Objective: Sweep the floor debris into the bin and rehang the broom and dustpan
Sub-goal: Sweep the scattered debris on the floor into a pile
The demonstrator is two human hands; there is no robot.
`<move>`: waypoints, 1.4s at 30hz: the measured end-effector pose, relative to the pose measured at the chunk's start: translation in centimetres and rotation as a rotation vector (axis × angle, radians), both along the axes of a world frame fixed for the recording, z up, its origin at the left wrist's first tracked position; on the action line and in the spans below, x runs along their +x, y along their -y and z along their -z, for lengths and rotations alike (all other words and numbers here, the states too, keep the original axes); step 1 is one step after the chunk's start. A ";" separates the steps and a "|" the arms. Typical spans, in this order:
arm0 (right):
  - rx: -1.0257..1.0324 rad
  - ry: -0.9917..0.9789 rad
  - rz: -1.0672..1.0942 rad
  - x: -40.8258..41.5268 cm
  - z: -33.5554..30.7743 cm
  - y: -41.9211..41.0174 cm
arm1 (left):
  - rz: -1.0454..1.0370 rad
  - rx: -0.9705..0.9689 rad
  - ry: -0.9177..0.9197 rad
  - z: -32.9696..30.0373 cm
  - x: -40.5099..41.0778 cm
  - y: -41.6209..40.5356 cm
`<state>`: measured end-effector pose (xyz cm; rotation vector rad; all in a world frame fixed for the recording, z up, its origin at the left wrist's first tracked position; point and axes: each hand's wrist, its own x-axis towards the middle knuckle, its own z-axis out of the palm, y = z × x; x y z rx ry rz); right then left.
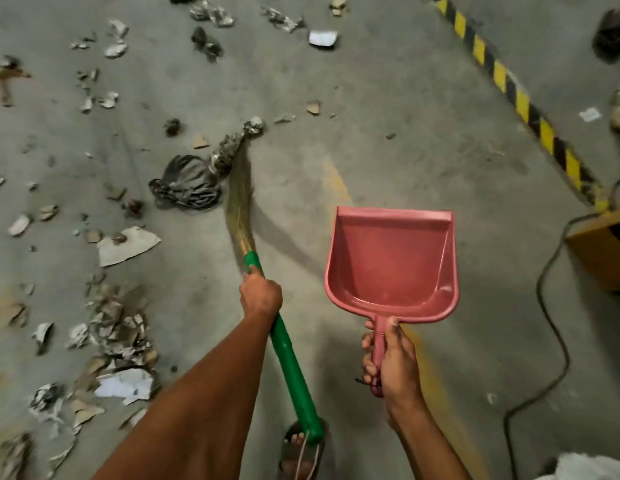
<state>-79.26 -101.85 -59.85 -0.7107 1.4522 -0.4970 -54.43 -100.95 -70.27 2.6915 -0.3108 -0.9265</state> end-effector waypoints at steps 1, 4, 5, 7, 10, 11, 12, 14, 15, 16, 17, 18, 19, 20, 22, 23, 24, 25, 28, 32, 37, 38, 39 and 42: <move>0.006 0.005 -0.018 0.8 -0.2 0.1 | -0.046 0.002 0.006 -0.2 0.7 -0.9; 0.007 0.022 -0.066 2.8 -1.0 0.5 | -0.131 0.004 0.027 -1.0 1.7 -3.2; 0.004 0.026 -0.085 3.3 -1.2 0.6 | -0.159 -0.002 0.033 -1.1 1.8 -3.8; -0.001 0.035 -0.114 3.9 -1.4 0.8 | -0.239 -0.009 0.043 -1.5 1.8 -4.6; 0.009 0.053 -0.144 4.2 -1.3 1.1 | -0.383 -0.013 0.054 -2.2 1.4 -5.2; 0.010 0.055 -0.152 4.1 -1.3 1.3 | -0.416 -0.027 0.060 -2.4 1.0 -5.2; 0.009 0.055 -0.155 3.9 -1.3 1.5 | -0.439 -0.046 0.066 -2.7 0.3 -5.3; 0.003 0.053 -0.159 3.4 -1.3 1.9 | -0.463 -0.102 0.086 -3.5 -1.9 -5.1; 0.007 0.044 -0.157 3.0 -1.4 2.1 | -0.462 -0.145 0.102 -3.8 -3.2 -4.8; 0.009 0.036 -0.152 2.6 -1.6 2.4 | -0.449 -0.199 0.118 -4.2 -4.7 -4.5; 0.007 0.030 -0.150 2.1 -1.8 2.8 | -0.424 -0.256 0.129 -4.6 -6.3 -4.0; 0.005 0.018 -0.149 1.5 -2.1 3.2 | -0.394 -0.311 0.136 -5.1 -7.9 -3.4; 0.001 0.004 -0.147 1.0 -2.3 3.5 | -0.361 -0.356 0.147 -5.5 -9.3 -2.7; -0.008 -0.009 -0.143 0.4 -2.5 4.1 | -0.321 -0.393 0.155 -5.8 -10.9 -1.6; -0.022 -0.024 -0.127 -1.0 -2.7 5.5 | -0.229 -0.453 0.146 -6.6 -13.6 1.0; -0.026 -0.024 -0.116 -1.7 -2.8 6.2 | -0.182 -0.481 0.134 -6.9 -14.9 2.5; -0.030 -0.023 -0.104 -2.2 -2.8 7.0 | -0.131 -0.501 0.120 -7.2 -15.8 3.9; -0.039 -0.020 -0.087 -2.9 -2.8 7.8 | -0.069 -0.521 0.106 -7.3 -16.8 5.5; -0.073 -0.025 -0.005 -5.2 -2.6 10.6 | 0.125 -0.560 0.047 -6.7 -18.8 10.4; -0.092 -0.041 0.106 -8.4 -1.5 14.0 | 0.394 -0.524 -0.043 -4.5 -19.5 16.6; -0.088 -0.016 0.173 -10.8 0.2 17.2 | 0.727 -0.373 -0.137 -1.7 -19.2 22.8; -0.080 -0.014 0.181 -10.8 0.5 17.7 | 0.774 -0.336 -0.152 -1.5 -19.1 23.6; -0.074 -0.009 0.185 -10.8 0.7 18.2 | 0.813 -0.298 -0.157 -1.5 -18.9 24.1; -0.064 0.022 0.188 -10.2 1.8 19.3 | 0.855 -0.201 -0.112 -0.1 -17.6 25.5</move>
